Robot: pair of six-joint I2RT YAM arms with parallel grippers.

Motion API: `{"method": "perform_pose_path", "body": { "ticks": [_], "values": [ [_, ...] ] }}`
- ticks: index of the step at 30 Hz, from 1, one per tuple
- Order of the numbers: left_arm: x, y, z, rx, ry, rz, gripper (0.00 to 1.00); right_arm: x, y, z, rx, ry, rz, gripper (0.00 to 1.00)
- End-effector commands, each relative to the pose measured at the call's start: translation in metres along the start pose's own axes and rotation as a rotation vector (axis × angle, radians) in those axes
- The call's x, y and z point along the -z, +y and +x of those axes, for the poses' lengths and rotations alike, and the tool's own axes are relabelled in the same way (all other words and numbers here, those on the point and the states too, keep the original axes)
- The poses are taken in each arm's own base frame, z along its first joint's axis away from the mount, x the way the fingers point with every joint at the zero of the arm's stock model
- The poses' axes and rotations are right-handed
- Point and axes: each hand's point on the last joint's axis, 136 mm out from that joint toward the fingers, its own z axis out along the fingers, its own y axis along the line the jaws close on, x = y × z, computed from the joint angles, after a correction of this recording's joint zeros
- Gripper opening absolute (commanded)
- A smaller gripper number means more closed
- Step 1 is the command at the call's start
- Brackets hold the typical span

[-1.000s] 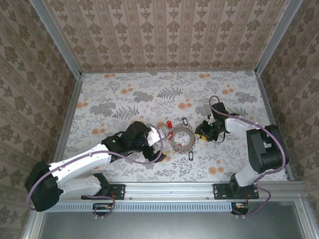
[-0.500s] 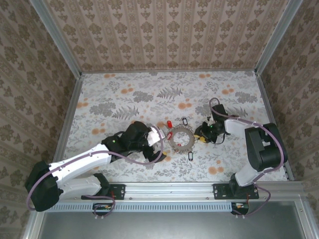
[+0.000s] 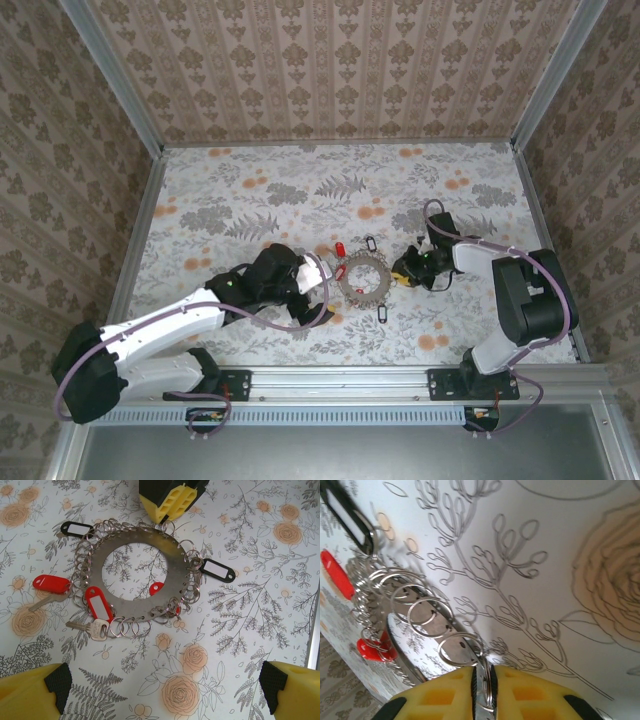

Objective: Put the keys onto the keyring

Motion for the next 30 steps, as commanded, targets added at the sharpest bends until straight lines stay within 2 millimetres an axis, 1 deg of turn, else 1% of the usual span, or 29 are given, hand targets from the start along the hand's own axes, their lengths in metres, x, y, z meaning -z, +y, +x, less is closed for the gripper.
{"method": "perform_pose_path", "body": {
  "ticks": [1,5,11,13,16,19,22,26,30],
  "values": [
    [0.007,0.0,-0.022,-0.046,-0.063,-0.01,1.0,-0.004,0.01,-0.002,-0.005,0.014,-0.049,0.17],
    [0.009,0.001,-0.025,-0.048,-0.074,-0.018,1.0,-0.004,0.013,-0.005,0.011,0.011,-0.048,0.1],
    [0.013,0.002,-0.027,-0.059,-0.084,-0.031,1.0,-0.005,0.007,-0.005,0.032,0.013,-0.016,0.08],
    [0.013,0.003,-0.027,-0.059,-0.084,-0.033,1.0,-0.005,0.005,-0.005,0.039,0.013,-0.007,0.05],
    [0.014,0.002,-0.028,-0.062,-0.085,-0.031,1.0,-0.004,0.007,-0.006,0.062,0.006,-0.012,0.0],
    [0.018,0.002,-0.035,-0.076,-0.101,-0.031,1.0,0.003,0.018,-0.007,0.109,-0.008,-0.046,0.0],
    [0.029,0.003,-0.048,-0.102,-0.141,-0.044,1.0,0.014,0.031,-0.009,0.185,-0.033,-0.063,0.0],
    [0.048,0.002,-0.069,-0.159,-0.225,-0.048,1.0,0.026,0.055,-0.006,0.34,-0.044,-0.068,0.0],
    [0.07,0.012,-0.085,-0.147,-0.274,-0.034,1.0,0.036,0.084,-0.001,0.54,-0.07,-0.037,0.0]
  ]
}}
